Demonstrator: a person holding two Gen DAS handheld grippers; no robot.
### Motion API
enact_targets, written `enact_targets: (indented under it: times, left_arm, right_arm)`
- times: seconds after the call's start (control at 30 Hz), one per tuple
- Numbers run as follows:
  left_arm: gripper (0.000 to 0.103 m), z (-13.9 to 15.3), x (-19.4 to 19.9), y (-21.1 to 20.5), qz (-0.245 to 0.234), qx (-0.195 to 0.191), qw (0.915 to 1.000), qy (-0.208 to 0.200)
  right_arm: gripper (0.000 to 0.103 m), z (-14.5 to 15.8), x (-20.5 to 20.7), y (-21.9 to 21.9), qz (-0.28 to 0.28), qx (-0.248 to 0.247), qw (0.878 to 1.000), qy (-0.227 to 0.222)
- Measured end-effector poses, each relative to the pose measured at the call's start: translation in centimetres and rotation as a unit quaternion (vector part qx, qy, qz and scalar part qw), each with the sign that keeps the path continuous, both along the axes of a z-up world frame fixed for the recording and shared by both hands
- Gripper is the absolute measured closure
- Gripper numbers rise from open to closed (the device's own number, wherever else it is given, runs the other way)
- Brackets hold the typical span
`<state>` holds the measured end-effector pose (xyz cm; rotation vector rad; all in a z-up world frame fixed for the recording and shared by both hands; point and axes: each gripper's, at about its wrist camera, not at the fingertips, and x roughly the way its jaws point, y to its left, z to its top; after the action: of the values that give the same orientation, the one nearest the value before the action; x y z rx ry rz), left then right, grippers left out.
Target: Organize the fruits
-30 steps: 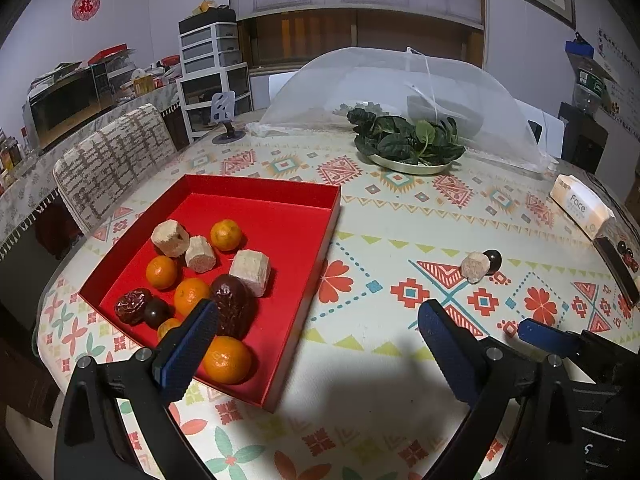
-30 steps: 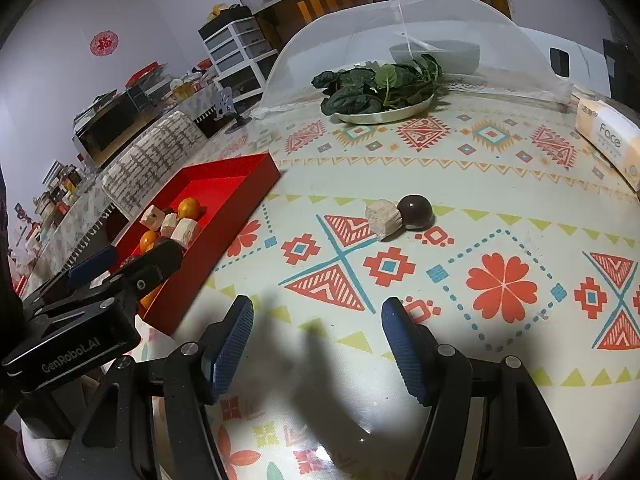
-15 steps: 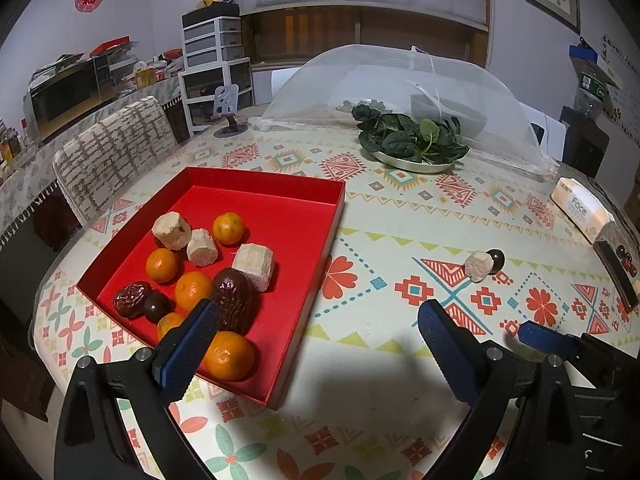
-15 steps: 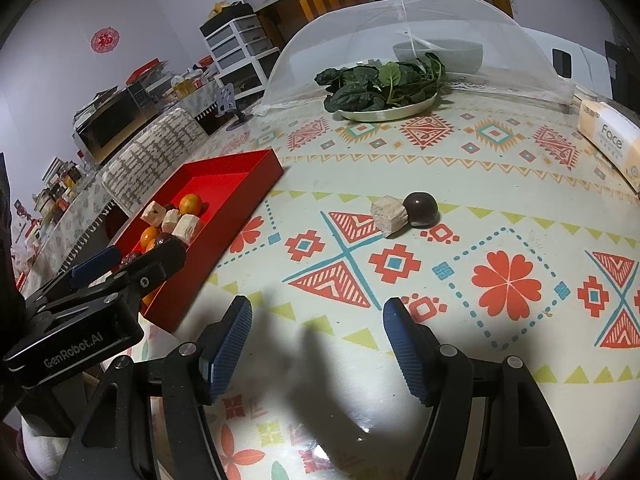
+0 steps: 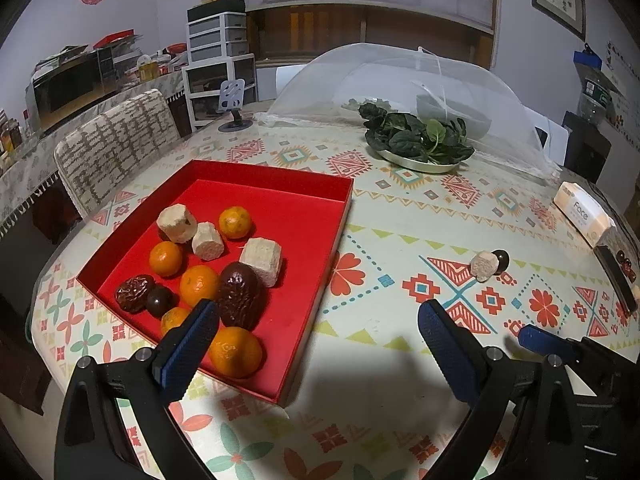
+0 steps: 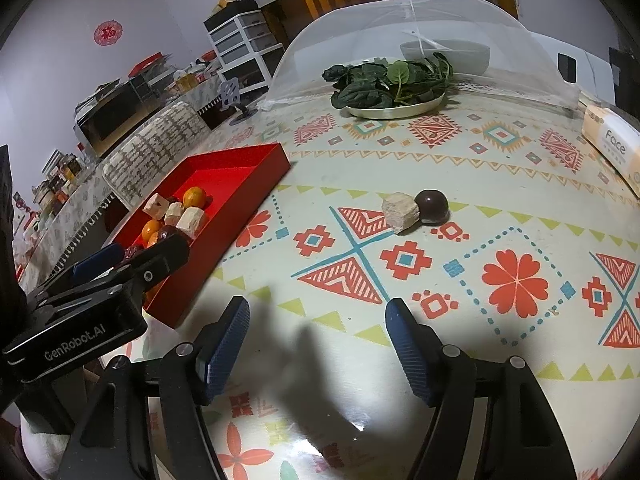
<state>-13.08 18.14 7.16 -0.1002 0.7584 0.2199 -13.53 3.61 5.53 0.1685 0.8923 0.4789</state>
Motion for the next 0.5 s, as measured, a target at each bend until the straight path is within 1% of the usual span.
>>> enact_targets:
  times: [0.5]
  left_arm:
    - [0.004,0.00,-0.05,0.35,0.000,-0.002,1.0000,0.001]
  right_arm:
    - [0.027,-0.06,-0.10,0.55,0.004,-0.004,1.000,0.002]
